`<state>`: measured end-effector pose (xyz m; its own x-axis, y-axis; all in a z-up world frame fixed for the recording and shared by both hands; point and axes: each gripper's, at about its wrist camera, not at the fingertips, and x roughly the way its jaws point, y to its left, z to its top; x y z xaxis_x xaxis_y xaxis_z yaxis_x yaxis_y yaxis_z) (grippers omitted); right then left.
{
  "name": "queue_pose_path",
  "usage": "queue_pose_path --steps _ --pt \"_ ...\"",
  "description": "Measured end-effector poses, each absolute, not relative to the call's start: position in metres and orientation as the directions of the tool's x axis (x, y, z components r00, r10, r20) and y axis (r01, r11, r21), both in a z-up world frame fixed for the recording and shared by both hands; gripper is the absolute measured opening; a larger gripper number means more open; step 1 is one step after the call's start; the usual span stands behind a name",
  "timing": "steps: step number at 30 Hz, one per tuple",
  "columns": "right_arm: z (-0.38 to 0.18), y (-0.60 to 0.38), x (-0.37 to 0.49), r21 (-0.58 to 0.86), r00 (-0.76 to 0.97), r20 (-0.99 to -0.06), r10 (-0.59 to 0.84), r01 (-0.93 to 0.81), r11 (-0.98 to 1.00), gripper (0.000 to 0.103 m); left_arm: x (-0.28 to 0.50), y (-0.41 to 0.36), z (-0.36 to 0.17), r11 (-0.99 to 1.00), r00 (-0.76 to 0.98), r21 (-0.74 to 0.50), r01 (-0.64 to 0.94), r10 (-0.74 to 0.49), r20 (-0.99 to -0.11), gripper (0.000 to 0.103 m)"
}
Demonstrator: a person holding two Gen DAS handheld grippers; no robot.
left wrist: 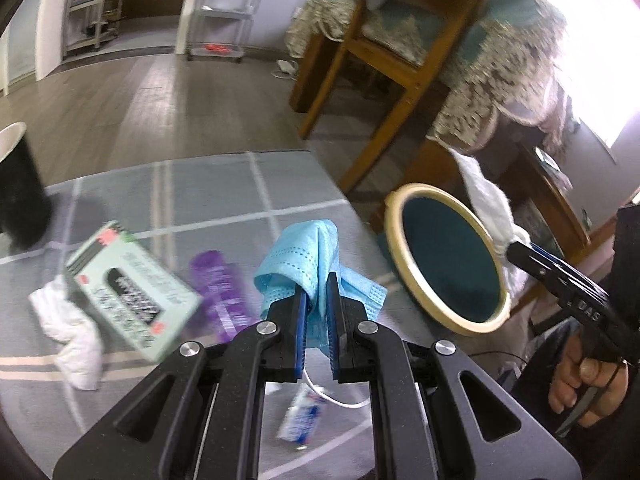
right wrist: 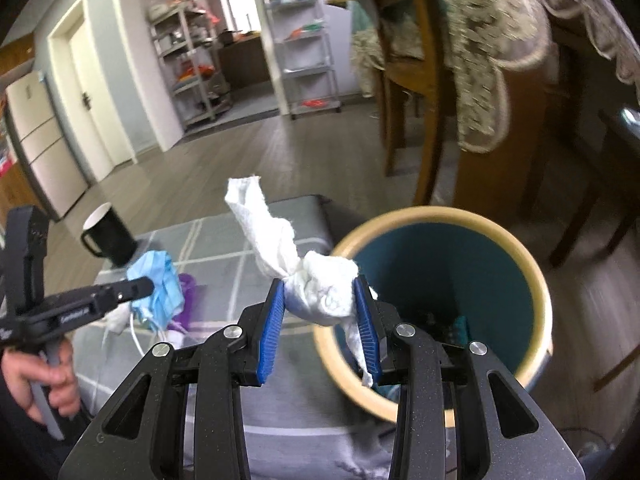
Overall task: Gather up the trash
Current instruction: 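Carry the mask and tissue over the bin and release both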
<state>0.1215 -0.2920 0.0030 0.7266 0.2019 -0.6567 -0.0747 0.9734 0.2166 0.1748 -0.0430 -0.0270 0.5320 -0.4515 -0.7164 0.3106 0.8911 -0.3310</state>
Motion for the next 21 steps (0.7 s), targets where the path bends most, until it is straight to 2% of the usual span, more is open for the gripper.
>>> queue_pose_path --steps 13,21 --pt "-0.011 -0.366 0.111 0.296 0.737 -0.67 0.087 0.158 0.942 0.037 0.189 -0.155 -0.029 0.841 0.454 -0.302 0.45 -0.506 -0.734 0.008" --pt "-0.022 -0.387 0.11 0.307 0.714 -0.697 0.06 0.221 0.926 0.037 0.2 -0.217 -0.043 0.82 0.409 -0.285 0.496 -0.51 -0.756 0.008"
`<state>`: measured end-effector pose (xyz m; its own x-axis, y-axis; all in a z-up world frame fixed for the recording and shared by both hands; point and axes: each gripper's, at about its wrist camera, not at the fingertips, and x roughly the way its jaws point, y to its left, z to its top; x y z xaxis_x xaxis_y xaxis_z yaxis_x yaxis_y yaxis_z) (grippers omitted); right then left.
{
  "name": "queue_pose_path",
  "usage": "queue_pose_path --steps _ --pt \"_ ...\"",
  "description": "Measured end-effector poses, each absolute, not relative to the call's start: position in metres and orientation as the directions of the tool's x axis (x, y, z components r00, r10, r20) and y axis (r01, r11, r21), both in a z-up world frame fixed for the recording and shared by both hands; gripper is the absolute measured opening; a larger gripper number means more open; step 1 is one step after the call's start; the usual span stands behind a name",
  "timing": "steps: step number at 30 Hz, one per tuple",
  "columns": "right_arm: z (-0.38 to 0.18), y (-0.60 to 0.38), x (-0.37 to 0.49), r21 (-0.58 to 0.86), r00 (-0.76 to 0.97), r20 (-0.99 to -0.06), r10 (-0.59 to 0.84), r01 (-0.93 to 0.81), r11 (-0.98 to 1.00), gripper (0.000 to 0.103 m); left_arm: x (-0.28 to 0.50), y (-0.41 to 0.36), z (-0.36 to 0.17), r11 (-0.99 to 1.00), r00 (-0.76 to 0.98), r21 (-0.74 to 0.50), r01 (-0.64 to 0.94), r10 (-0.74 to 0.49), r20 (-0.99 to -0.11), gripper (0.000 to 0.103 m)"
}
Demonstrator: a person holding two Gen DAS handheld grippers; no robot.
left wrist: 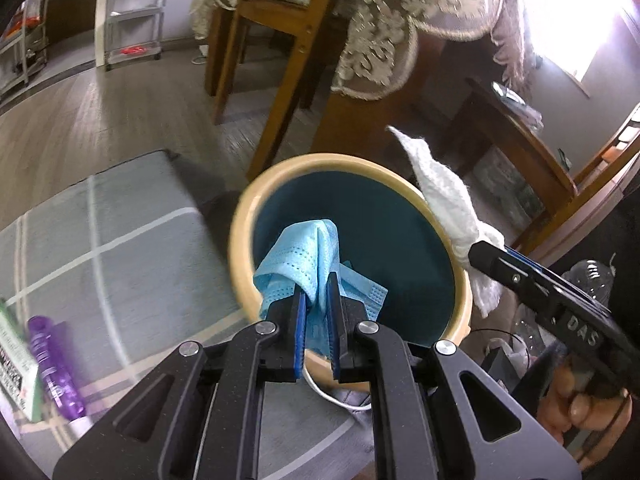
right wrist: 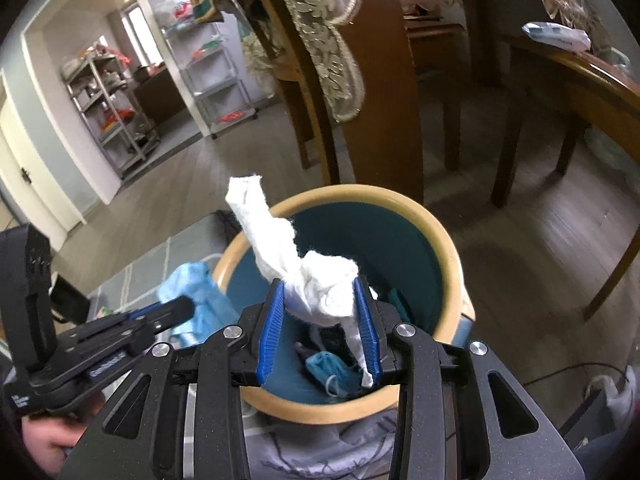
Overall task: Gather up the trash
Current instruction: 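Carry the mask and tissue over the bin and release both, then grasp white tissue with the left tool while the right tool grasps the purple spray bottle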
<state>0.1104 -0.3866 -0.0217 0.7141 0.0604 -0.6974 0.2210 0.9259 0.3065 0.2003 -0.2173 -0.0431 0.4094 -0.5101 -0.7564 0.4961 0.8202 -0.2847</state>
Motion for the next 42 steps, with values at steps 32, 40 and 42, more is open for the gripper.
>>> queue_pose_path --steps 32,40,42 --pt "-0.031 -0.366 0.133 0.282 0.68 -0.727 0.09 0.178 0.943 0.076 0.193 -0.074 -0.032 0.923 0.542 -0.244 0.298 -0.374 -0.753 0.069" --pt "-0.03 -0.348 0.136 0.288 0.679 -0.724 0.12 0.139 0.947 0.08 0.184 0.004 -0.03 0.972 0.592 -0.18 0.15 -0.234 -0.771 0.071" --pt "-0.029 -0.342 0.137 0.286 0.679 -0.722 0.13 0.122 0.951 0.081 0.181 0.03 -0.033 0.983 0.597 -0.167 0.072 -0.177 -0.783 0.071"
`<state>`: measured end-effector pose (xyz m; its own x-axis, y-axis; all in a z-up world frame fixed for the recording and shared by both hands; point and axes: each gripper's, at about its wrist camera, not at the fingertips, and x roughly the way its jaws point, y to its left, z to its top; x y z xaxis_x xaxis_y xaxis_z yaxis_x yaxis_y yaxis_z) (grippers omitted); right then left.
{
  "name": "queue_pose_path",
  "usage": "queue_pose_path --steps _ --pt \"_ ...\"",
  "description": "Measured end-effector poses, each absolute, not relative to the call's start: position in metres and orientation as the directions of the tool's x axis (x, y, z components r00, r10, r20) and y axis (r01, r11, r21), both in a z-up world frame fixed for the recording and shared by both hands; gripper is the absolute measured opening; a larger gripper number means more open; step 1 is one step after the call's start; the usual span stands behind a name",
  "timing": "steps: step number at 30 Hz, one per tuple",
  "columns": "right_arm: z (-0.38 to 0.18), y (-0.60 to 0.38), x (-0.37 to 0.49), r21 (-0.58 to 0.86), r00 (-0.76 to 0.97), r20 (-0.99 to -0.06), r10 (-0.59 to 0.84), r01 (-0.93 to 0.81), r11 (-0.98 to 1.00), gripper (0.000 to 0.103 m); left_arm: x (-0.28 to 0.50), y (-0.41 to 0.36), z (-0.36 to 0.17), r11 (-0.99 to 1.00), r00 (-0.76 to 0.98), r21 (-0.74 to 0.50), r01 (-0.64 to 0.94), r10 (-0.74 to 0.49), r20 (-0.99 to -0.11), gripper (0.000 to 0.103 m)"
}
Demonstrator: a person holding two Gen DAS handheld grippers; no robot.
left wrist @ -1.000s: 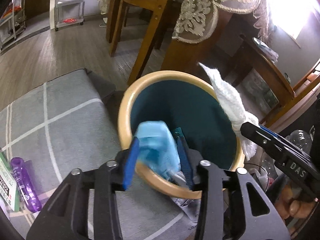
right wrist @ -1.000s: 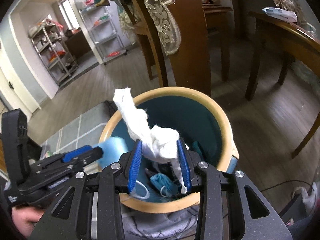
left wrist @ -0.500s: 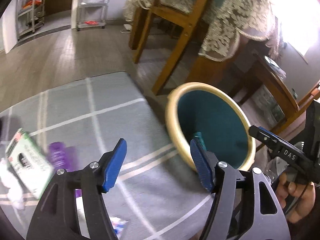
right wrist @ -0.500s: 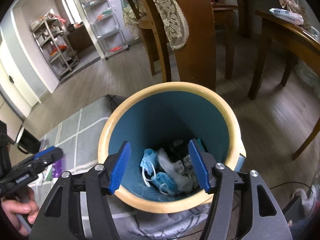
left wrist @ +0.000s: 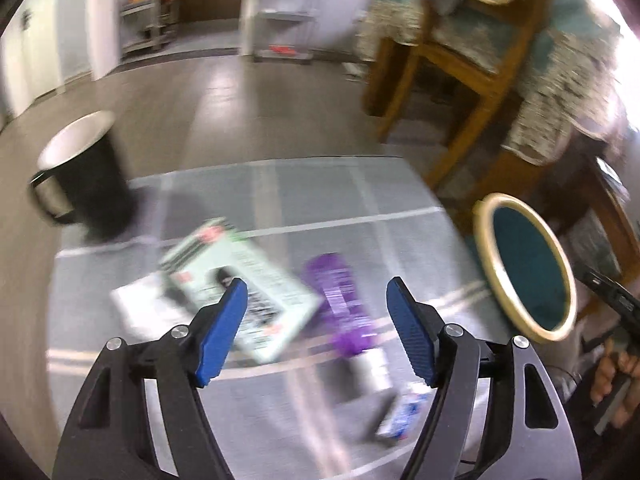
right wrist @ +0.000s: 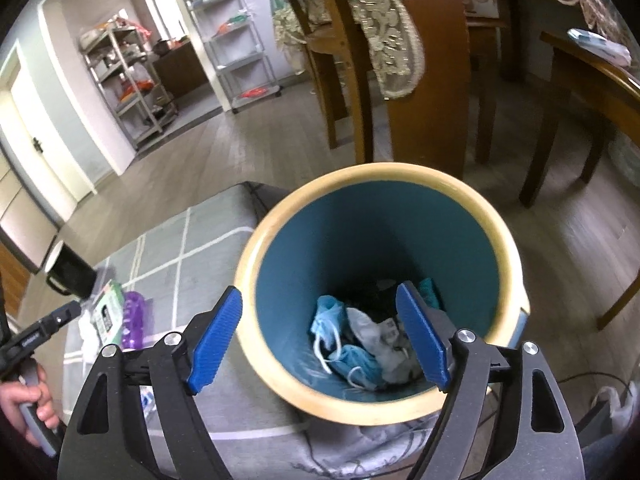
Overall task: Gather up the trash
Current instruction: 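Grasp white tissue with the left tool while the right tool grasps the purple spray bottle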
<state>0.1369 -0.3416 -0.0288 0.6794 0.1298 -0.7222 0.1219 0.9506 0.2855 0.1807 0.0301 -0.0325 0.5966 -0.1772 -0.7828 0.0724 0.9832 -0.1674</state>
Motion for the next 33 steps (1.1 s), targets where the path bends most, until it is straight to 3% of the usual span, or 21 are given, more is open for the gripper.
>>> queue_pose_path --steps 5,22,25,27,28,33 --pt "-0.027 -0.321 0.14 0.266 0.67 -0.726 0.153 0.069 0.962 0.081 0.18 0.072 -0.041 0.982 0.583 -0.174 -0.076 -0.097 -0.807 0.075" --pt "-0.031 -0.274 0.144 0.235 0.628 -0.75 0.208 -0.041 0.971 0.083 0.191 0.121 -0.097 0.965 0.463 -0.026 -0.26 0.101 -0.881 0.073" --pt "-0.032 -0.259 0.141 0.217 0.618 -0.754 0.221 -0.084 0.973 0.083 0.192 0.122 -0.103 0.965 0.462 -0.048 -0.259 0.08 -0.883 0.05" --pt "-0.034 -0.251 0.139 0.21 0.613 -0.757 0.226 -0.1 0.973 0.083 0.19 0.123 -0.102 0.966 0.465 -0.057 -0.252 0.069 -0.883 0.019" --pt "-0.035 -0.247 0.138 0.212 0.607 -0.76 0.233 -0.108 0.971 0.083 0.189 0.124 -0.101 0.965 0.467 -0.057 -0.255 0.072 -0.881 0.013" --pt "-0.042 -0.226 0.136 0.232 0.577 -0.771 0.27 -0.139 0.963 0.083 0.181 0.127 -0.09 0.959 0.516 -0.106 -0.264 0.048 -0.855 0.006"
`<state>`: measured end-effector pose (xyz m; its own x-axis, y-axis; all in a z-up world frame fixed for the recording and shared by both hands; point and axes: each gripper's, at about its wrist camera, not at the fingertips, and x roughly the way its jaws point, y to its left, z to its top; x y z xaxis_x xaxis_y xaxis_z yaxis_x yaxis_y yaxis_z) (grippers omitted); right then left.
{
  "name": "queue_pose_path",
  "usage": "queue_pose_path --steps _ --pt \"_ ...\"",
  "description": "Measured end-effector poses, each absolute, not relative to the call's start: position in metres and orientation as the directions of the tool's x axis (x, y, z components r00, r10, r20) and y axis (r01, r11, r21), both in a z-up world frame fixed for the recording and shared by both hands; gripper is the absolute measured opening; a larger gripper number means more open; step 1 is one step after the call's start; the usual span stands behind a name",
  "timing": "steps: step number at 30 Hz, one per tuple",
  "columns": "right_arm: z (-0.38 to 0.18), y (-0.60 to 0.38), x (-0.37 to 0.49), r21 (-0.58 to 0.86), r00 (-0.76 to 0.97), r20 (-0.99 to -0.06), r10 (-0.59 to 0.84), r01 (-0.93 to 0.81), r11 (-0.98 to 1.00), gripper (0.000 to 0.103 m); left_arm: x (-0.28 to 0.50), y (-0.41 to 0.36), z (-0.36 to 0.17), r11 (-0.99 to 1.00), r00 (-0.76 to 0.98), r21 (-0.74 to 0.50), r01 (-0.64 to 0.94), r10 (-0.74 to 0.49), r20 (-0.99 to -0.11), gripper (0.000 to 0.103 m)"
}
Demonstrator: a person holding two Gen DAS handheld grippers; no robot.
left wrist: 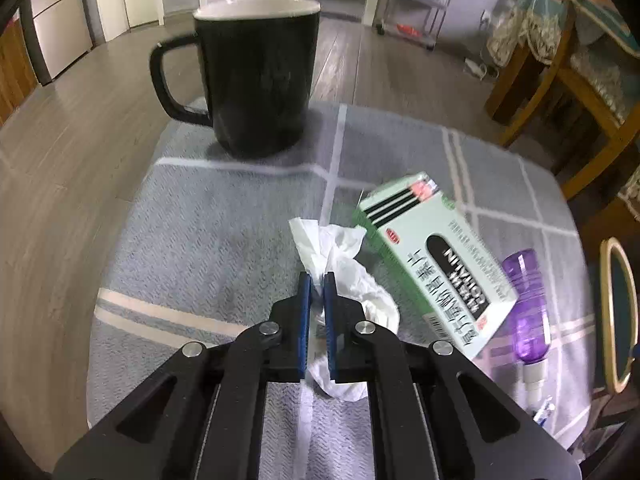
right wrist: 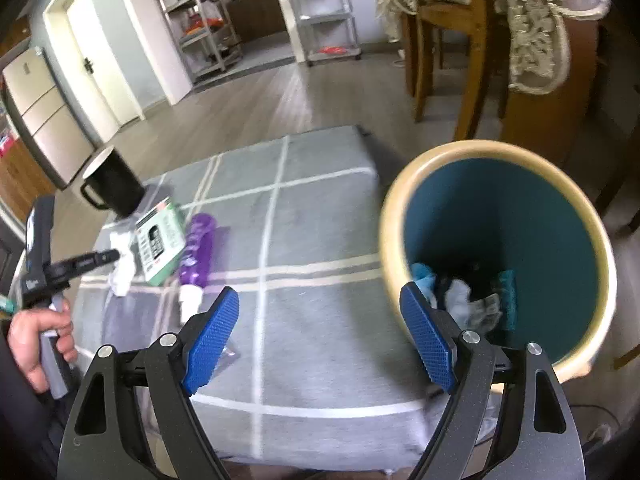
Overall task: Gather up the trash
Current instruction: 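Grasp white tissue with the left tool while the right tool grasps the purple spray bottle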
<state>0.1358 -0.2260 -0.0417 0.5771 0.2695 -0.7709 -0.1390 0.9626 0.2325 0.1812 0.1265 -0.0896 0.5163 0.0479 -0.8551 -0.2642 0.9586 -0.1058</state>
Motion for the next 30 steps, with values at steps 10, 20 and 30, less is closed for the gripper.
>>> queue_pose_path --steps 10,20,30 --pt "-0.06 -0.144 0.158 0.211 0.5 -0.802 0.328 -0.277 0.937 0.083 0.169 0.13 -0.076 0.944 0.578 -0.192 -0.268 -0.002 -0.816 0.006" --pt "-0.082 -0.086 0.188 0.157 0.426 -0.854 0.299 -0.337 0.928 0.062 0.17 0.129 -0.071 0.927 0.611 -0.261 -0.269 -0.046 -0.791 0.006" --pt "-0.097 -0.071 0.202 0.126 0.389 -0.881 0.27 -0.357 0.926 0.034 0.165 0.129 -0.065 0.927 0.637 -0.271 -0.258 -0.047 -0.769 0.006"
